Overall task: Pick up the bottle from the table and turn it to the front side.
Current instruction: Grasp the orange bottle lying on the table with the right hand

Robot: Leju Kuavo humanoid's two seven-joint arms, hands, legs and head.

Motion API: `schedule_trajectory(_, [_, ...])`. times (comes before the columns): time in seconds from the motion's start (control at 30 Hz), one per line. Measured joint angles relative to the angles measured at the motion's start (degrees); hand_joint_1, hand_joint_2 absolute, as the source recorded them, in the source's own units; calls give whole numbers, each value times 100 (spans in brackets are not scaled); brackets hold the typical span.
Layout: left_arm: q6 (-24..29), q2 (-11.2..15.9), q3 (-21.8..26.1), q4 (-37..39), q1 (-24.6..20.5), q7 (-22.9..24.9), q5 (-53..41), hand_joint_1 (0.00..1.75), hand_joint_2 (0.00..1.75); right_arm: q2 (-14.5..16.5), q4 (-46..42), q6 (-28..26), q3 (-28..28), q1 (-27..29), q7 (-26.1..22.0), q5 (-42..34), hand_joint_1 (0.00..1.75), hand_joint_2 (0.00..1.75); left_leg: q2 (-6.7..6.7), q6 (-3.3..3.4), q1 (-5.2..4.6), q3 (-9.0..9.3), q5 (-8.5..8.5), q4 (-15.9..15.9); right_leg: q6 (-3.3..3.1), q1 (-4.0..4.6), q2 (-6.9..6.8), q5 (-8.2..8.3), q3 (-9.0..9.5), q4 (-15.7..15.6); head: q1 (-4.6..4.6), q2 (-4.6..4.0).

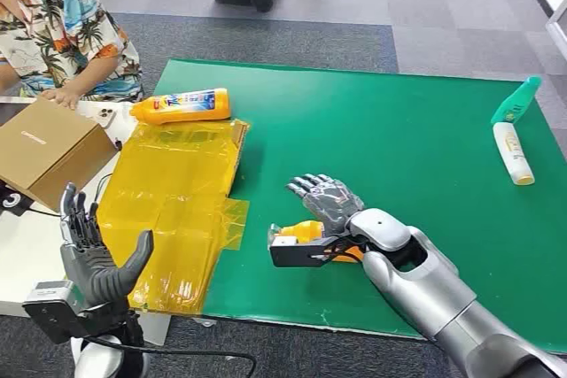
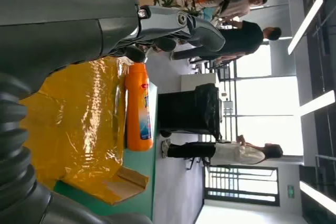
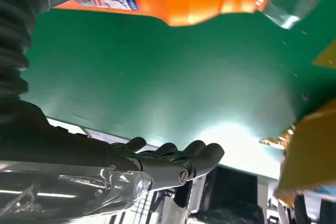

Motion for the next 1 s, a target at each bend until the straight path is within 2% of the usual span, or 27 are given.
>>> schedule_trajectory(0.2, [4,-12,102,2,6,-44,43,0,175,-319,143,575,370,-302,-2,-170,0,175,0,1,-1,0,1,0,2,-1,-1,2,2,0,0,0])
schedule_trajectory(0.4, [-173,-3,135,7,5,-140,180,0,175,-598,245,761,705,-580,176,-150,0,175,0,0,-1,1,1,1,1,-1,0,4,2,0,-1,-1])
schedule_trajectory(0.67, [-214,-9,189,7,5,-105,87,0,175,-688,332,668,910,-684,705,208,0,175,0,-1,0,1,2,1,1,0,0,4,0,0,0,-1])
schedule_trajectory(1.0, [-222,-40,252,7,4,-91,80,0,175,-739,481,884,929,-673,731,315,0,175,0,0,-1,1,2,1,1,-1,0,4,0,0,-1,-1])
